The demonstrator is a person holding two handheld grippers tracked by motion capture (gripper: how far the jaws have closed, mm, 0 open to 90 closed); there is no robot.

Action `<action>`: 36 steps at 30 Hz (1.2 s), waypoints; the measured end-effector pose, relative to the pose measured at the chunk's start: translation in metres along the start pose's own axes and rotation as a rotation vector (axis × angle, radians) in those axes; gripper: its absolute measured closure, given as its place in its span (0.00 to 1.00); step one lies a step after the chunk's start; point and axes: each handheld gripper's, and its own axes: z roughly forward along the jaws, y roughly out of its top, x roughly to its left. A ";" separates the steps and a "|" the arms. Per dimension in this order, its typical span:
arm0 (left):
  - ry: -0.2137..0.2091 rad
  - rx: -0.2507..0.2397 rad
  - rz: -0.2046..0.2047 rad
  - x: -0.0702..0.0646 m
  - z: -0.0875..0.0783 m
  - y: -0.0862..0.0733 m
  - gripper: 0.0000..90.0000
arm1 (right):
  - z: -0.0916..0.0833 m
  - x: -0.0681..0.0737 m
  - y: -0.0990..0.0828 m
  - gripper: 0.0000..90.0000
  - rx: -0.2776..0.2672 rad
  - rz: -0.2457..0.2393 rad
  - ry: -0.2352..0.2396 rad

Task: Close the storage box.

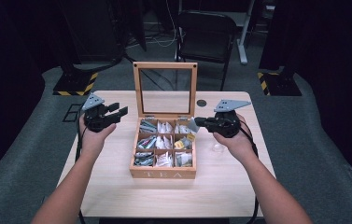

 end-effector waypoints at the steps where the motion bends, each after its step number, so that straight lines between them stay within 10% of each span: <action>1: 0.000 0.001 0.001 0.000 0.000 0.000 0.59 | -0.001 -0.002 -0.001 0.99 -0.002 0.006 -0.008; 36: 0.002 0.007 -0.006 0.001 0.002 -0.004 0.59 | -0.032 -0.051 -0.015 0.99 0.010 0.071 -0.179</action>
